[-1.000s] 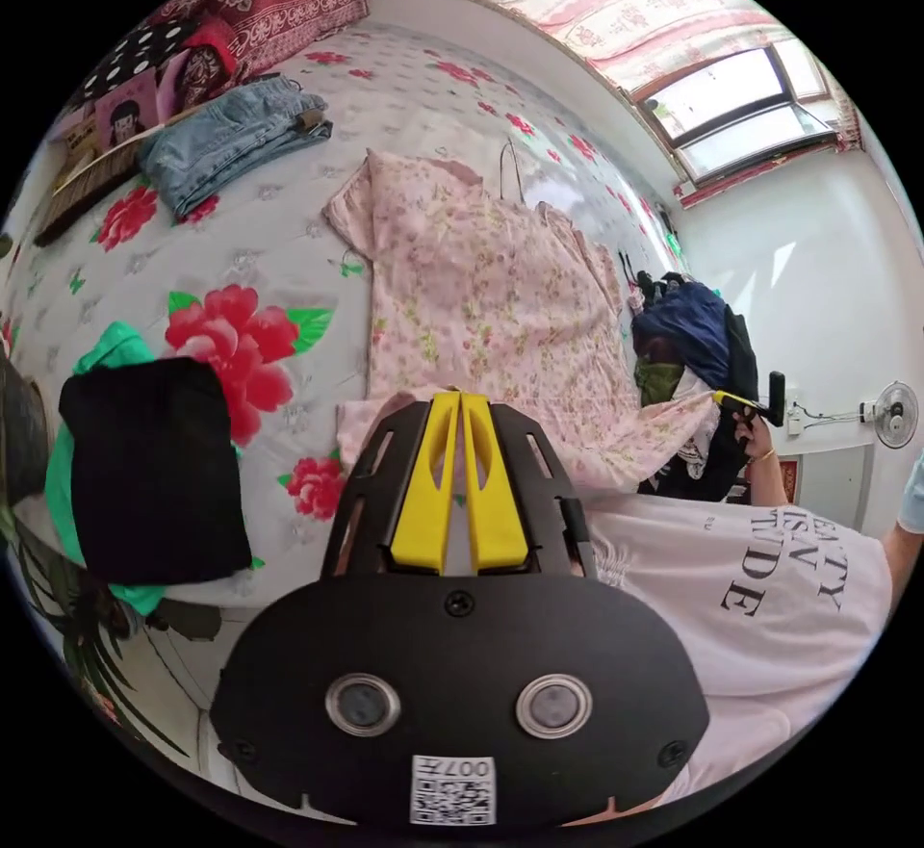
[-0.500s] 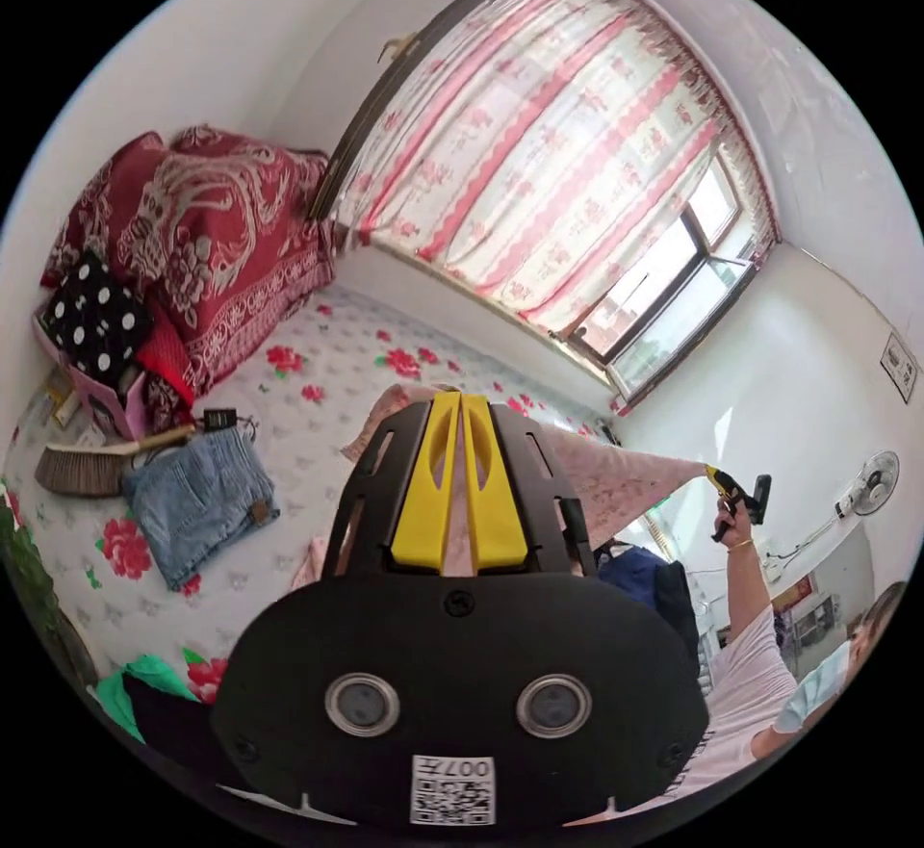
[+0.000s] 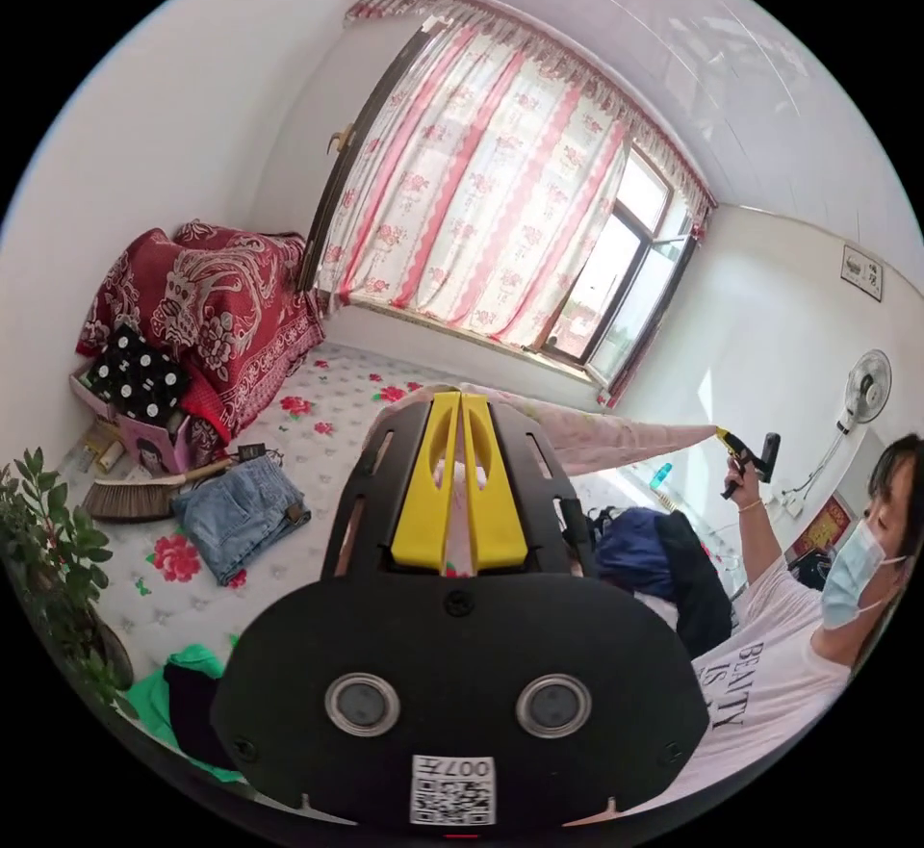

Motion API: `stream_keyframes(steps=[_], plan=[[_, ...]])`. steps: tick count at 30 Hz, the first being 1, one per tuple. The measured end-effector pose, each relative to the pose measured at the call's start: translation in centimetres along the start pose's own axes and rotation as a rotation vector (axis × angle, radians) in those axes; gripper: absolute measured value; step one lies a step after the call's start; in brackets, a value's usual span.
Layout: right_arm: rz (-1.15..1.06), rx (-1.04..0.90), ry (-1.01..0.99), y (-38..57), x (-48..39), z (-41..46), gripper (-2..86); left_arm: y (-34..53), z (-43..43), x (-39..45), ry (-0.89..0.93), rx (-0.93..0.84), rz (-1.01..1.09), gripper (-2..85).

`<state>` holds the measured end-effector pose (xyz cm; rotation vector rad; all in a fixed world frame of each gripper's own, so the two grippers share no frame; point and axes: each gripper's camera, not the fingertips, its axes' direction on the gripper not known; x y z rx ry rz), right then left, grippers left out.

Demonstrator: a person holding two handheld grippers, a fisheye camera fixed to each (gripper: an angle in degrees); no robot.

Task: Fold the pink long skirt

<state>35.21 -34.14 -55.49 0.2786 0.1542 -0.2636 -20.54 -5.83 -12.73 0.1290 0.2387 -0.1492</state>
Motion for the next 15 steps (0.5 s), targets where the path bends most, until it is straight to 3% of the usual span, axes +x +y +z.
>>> stream_keyframes(steps=[4, 8, 15], plan=[[0.053, -0.241, 0.011, 10.4, -0.5, 1.7, -0.3, 10.2, 1.1, -0.4, -0.087, -0.209, 0.036, -1.0], [0.153, -0.488, 0.056, 22.5, -0.6, 4.3, -0.3, 20.1, 1.9, -3.0, -0.094, -0.359, -0.062, -1.0], [0.511, -0.598, -0.034, 39.1, 1.0, 6.0, -0.3, 36.5, 2.3, -8.0, -0.101, -0.469, -0.433, -1.0]])
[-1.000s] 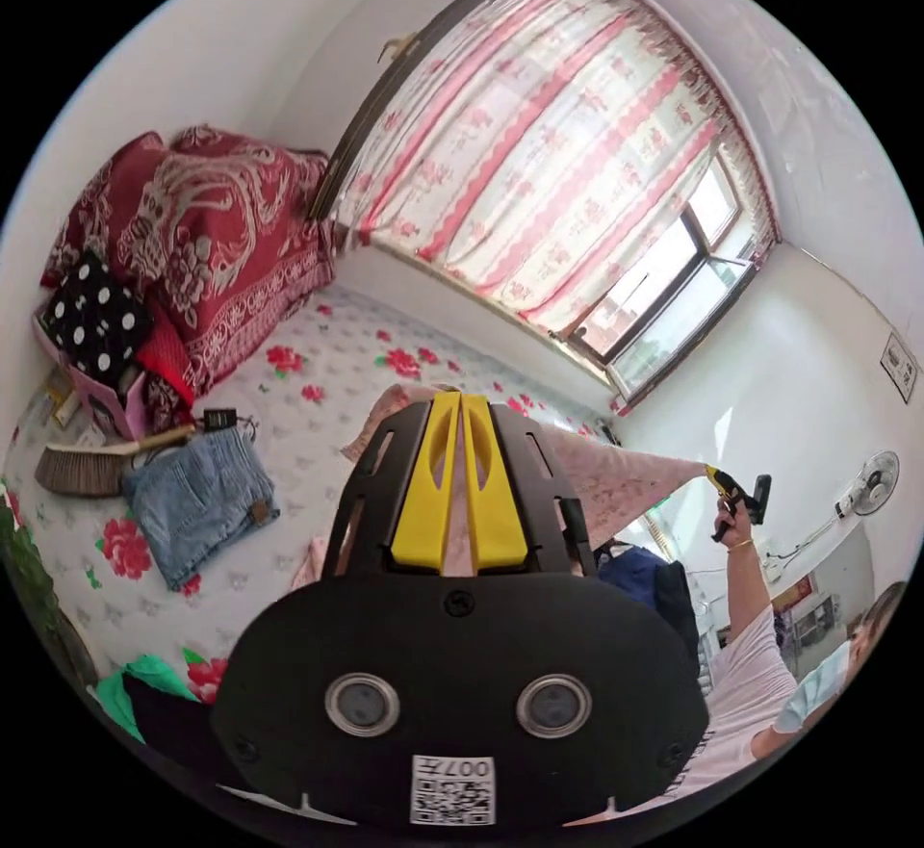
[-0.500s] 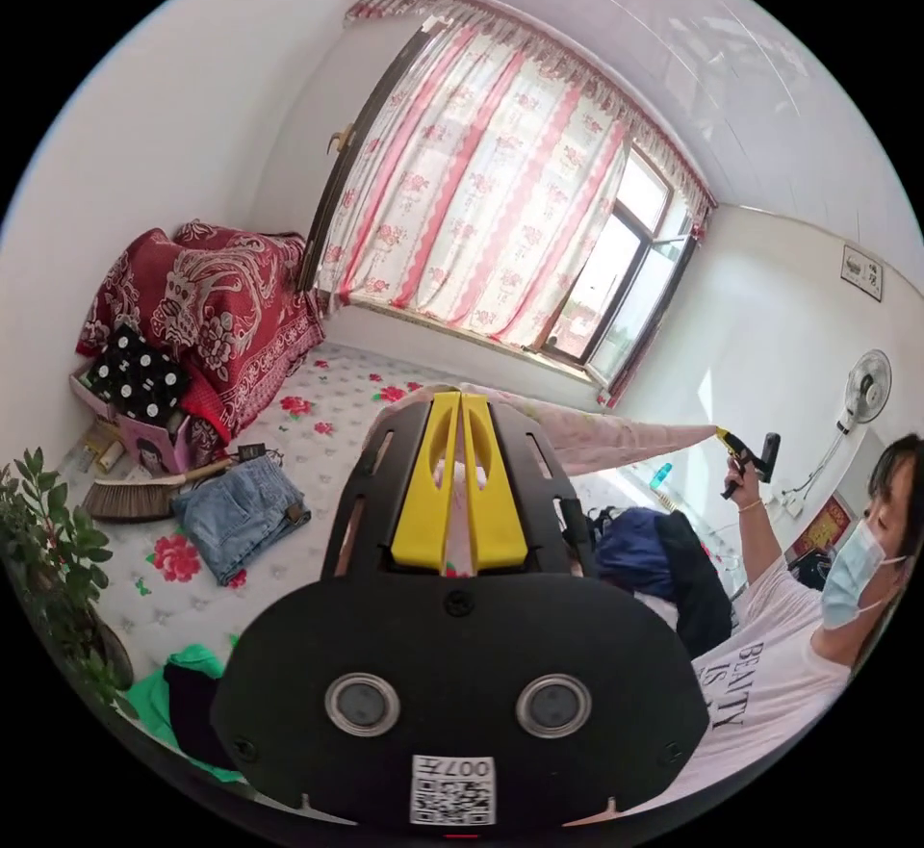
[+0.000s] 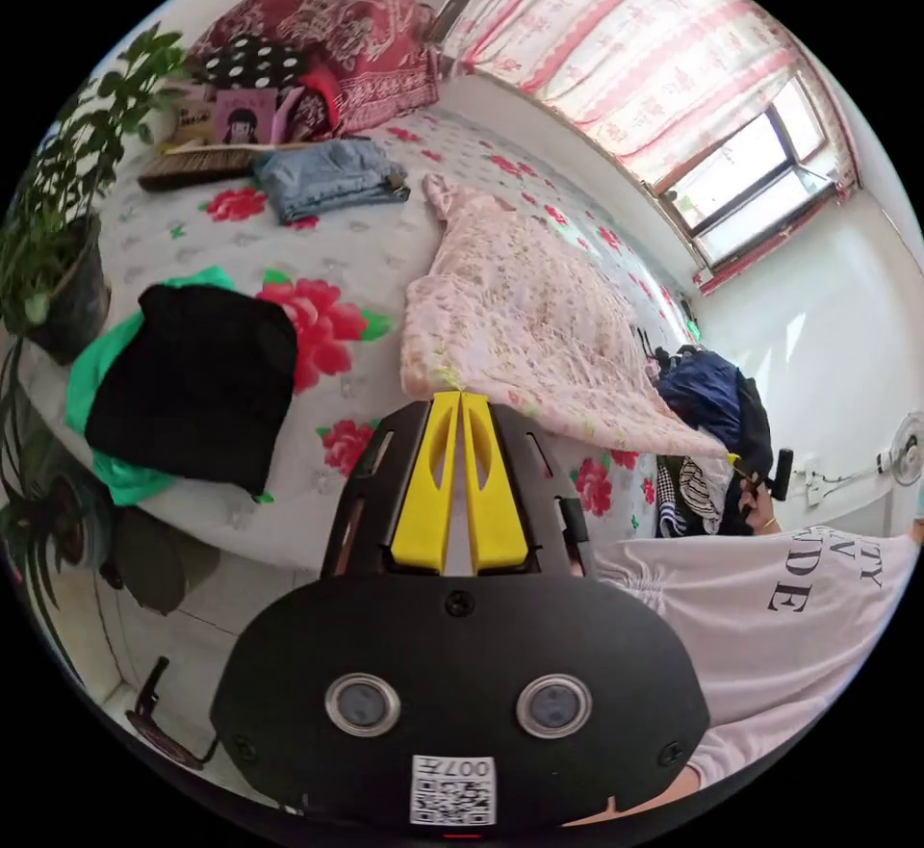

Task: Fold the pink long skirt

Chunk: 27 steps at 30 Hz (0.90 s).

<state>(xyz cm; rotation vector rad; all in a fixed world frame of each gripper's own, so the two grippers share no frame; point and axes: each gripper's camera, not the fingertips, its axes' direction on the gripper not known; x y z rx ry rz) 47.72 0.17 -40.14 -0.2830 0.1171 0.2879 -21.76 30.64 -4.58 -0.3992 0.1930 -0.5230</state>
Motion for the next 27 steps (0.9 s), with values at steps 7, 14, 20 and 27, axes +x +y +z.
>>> stream_keyframes(steps=[7, 14, 20, 27], plan=[[0.093, 0.006, -0.019, 4.9, 1.7, 1.0, -0.3, 4.8, -0.7, -2.0, 0.079, 0.012, -0.127, -1.0], [0.009, 0.068, 0.015, 5.7, -1.4, -1.2, -0.3, 4.0, -6.3, 0.6, 0.231, 0.175, 0.032, -1.0], [-0.042, 0.176, 0.012, 0.5, -2.0, -1.3, -0.3, -3.3, -4.5, 2.1, 0.338, 0.239, 0.118, -1.0], [0.017, 0.142, 0.184, -11.0, 1.3, 3.5, -0.2, -17.3, 6.4, 2.9, 0.164, 0.121, -0.041, -0.9]])
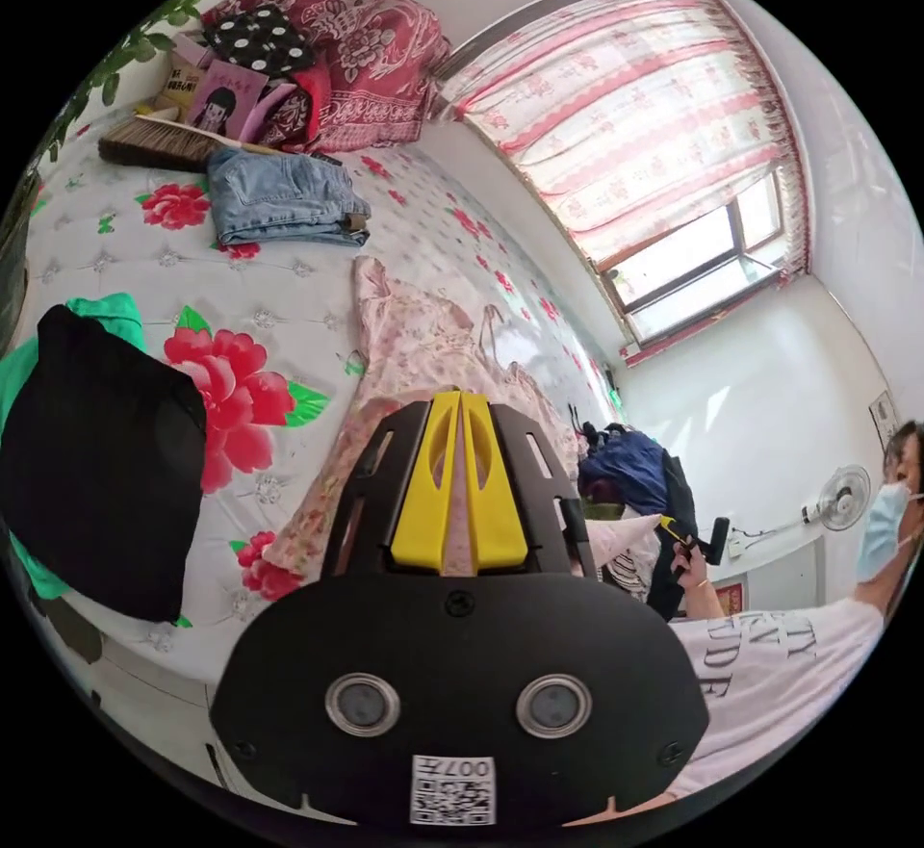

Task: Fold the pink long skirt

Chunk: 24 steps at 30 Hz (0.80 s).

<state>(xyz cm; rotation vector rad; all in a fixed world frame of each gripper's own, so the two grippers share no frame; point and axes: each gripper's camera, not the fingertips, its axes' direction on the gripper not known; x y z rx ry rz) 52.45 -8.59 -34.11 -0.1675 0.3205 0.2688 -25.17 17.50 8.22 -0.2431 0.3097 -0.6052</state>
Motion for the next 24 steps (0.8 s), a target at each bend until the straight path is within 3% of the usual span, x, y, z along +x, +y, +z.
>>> stream_keyframes(steps=[8, 14, 19, 24], plan=[[0.239, -0.059, 0.149, -8.9, 6.4, 12.8, 1.6, -6.0, 11.9, -0.2, -0.198, -0.071, -0.178, 3.3], [0.166, -0.166, 0.204, -3.4, 6.1, 16.9, 3.0, -2.1, 13.5, 1.8, -0.262, -0.130, -0.007, 6.2], [0.108, -0.275, 0.266, 3.0, 4.6, 19.9, 3.6, 7.3, 13.2, 4.9, -0.437, -0.217, 0.162, 6.5], [-0.057, -0.370, 0.309, 2.1, 2.2, 24.4, 3.9, 10.7, 17.0, 8.2, -0.498, -0.323, 0.293, 7.0]])
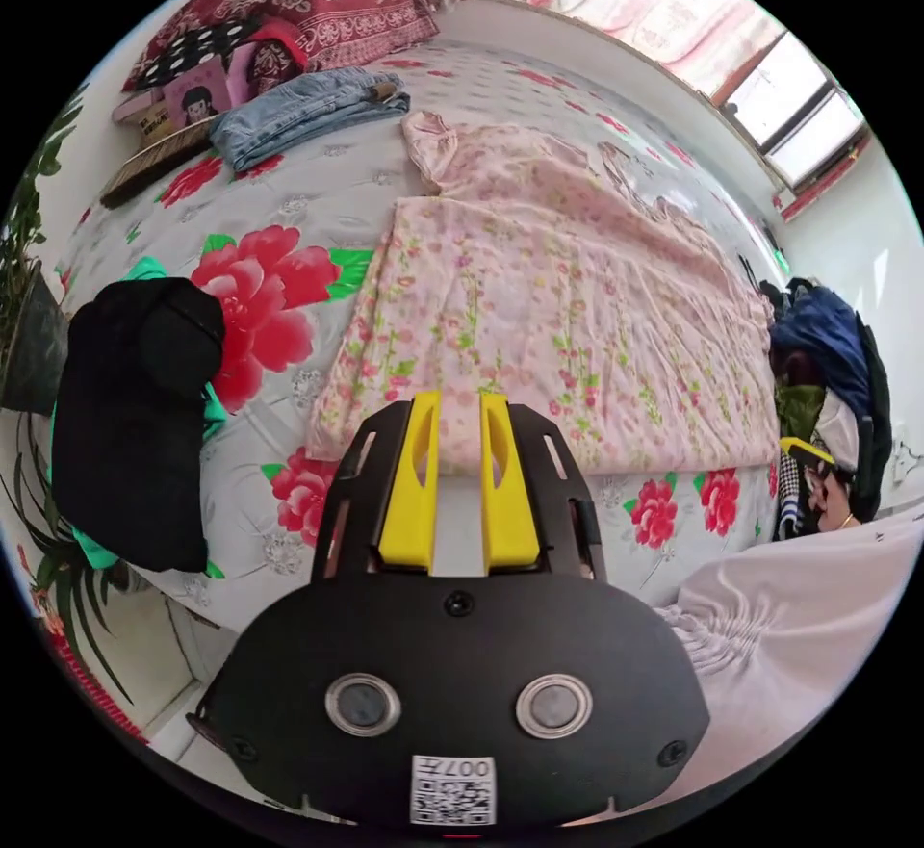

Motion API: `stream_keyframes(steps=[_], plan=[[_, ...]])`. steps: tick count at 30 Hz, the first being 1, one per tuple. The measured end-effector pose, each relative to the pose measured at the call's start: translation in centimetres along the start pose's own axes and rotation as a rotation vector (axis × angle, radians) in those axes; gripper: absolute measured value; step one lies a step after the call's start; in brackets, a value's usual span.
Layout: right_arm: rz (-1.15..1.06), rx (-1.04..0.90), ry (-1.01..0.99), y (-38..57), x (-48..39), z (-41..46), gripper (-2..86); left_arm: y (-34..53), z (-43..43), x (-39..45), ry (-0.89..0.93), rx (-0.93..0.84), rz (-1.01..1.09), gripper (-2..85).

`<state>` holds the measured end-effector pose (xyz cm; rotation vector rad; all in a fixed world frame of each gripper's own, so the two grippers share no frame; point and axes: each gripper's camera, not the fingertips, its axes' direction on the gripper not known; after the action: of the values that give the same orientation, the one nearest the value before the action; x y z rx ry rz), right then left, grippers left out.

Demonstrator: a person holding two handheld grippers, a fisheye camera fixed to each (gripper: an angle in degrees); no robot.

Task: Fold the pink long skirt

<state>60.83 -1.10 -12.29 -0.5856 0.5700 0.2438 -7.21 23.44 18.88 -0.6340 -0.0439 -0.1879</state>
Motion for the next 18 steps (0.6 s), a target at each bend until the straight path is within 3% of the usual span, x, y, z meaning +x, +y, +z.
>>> stream_keyframes(steps=[3, 8, 10, 18], plan=[[-0.092, -0.184, 0.031, -2.8, -1.3, 4.4, 4.3, -1.2, 2.8, 2.3, -0.078, -0.088, 0.065, 8.0], [-0.158, -0.088, 0.160, -2.4, -2.6, 5.2, 3.7, -2.2, 3.0, 5.7, -0.189, -0.082, 0.235, 4.1], [-0.152, -0.098, 0.169, -2.2, -2.8, 5.6, 3.2, -2.5, 3.1, 6.6, -0.232, -0.113, 0.265, -0.1], [-0.116, -0.185, 0.147, 2.2, -2.7, 6.5, 0.6, 0.3, 2.2, 7.5, -0.225, -0.239, 0.332, -0.9]])
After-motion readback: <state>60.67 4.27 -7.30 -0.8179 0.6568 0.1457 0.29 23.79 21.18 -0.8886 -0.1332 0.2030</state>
